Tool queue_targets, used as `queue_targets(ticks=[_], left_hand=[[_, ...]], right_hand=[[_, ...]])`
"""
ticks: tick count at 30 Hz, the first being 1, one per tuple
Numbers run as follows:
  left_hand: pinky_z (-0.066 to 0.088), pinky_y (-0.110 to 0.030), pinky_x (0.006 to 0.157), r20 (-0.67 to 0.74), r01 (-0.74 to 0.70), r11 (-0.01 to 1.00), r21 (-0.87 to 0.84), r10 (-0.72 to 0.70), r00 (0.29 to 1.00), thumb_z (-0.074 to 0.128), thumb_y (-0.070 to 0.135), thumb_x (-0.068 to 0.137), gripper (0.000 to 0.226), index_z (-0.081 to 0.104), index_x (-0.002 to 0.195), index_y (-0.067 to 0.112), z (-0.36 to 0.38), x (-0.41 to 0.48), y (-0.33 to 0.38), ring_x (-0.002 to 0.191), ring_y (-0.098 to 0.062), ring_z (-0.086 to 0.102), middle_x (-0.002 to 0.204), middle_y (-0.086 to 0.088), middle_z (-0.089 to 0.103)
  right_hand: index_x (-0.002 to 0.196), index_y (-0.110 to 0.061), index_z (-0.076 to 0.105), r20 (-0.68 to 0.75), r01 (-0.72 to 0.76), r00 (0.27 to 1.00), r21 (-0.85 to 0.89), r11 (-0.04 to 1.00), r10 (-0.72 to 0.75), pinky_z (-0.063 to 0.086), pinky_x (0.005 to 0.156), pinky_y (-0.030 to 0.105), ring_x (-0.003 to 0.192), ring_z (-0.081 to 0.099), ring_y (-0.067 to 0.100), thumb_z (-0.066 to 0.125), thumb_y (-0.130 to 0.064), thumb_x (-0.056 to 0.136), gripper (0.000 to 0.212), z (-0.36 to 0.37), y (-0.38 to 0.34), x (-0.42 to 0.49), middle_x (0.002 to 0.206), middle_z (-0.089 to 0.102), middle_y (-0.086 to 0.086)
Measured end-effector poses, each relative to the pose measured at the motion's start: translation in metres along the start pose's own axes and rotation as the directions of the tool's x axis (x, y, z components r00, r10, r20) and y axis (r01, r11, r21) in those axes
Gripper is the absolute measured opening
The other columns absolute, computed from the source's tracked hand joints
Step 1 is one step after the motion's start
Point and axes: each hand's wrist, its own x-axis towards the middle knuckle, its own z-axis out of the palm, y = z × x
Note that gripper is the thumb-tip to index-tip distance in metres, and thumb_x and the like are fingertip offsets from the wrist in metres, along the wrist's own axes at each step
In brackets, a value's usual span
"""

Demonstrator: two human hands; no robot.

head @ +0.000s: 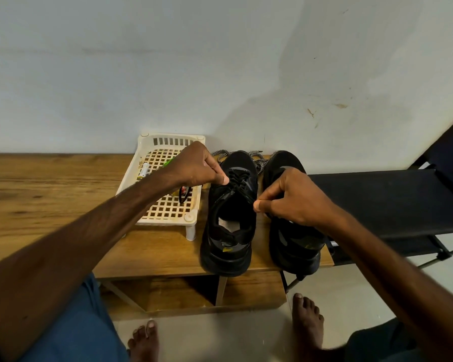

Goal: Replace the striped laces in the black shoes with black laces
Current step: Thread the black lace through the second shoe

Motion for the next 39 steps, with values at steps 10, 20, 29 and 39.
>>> queue_targets(ticks=[10,20,29,39], left_hand=[[0.040,-0.017,0.044,0.095,-0.025,0.916,-0.400,0.069,0.993,0.058,0.046,0.100,0.043,0.076,0.089,0.008,-0.030,-0.018,0.018,0.052,-0.009,0.043,0.059,0.004,0.051],[0.059,-0.021,0.068,0.486,-0.143,0.957,-0.252,0.253,0.836,0.058,0.040,0.100,0.036,0.079,0.097,0.011,-0.022,-0.021,0.038,0.084,-0.022,0.077,0.087,-0.007,0.079],[0.054,-0.014,0.071,0.152,-0.394,0.899,0.189,0.370,0.917,0.083,0.025,0.083,0.026,0.079,0.108,0.027,-0.004,-0.008,0.003,0.092,0.000,0.067,0.102,0.016,0.072],[0.056,-0.015,0.073,0.135,-0.419,0.901,0.109,0.404,0.905,0.083,0.019,0.084,0.027,0.078,0.110,0.025,-0.003,-0.008,0.004,0.091,0.002,0.068,0.104,0.012,0.074]], right_hand=[[0.086,-0.022,0.080,-0.378,0.087,0.925,0.112,0.990,-0.038,0.058,0.063,0.025,0.073,0.072,0.007,0.062,-0.048,0.100,0.035,-0.003,-0.008,0.004,0.080,0.077,-0.005],[0.099,0.001,0.077,0.163,-0.283,0.959,0.627,0.726,0.232,0.063,0.064,0.029,0.073,0.076,0.024,0.069,-0.019,0.097,0.023,0.003,-0.022,0.021,0.085,0.078,0.013],[0.097,-0.005,0.080,0.097,-0.238,0.969,0.591,0.771,0.226,0.060,0.065,0.028,0.065,0.068,0.015,0.067,-0.020,0.099,0.020,0.001,-0.011,0.023,0.073,0.069,0.005],[0.097,-0.008,0.078,0.016,-0.176,0.981,0.507,0.844,0.196,0.065,0.076,0.033,0.082,0.077,0.016,0.066,-0.020,0.100,0.017,0.006,-0.005,0.025,0.088,0.080,0.005]])
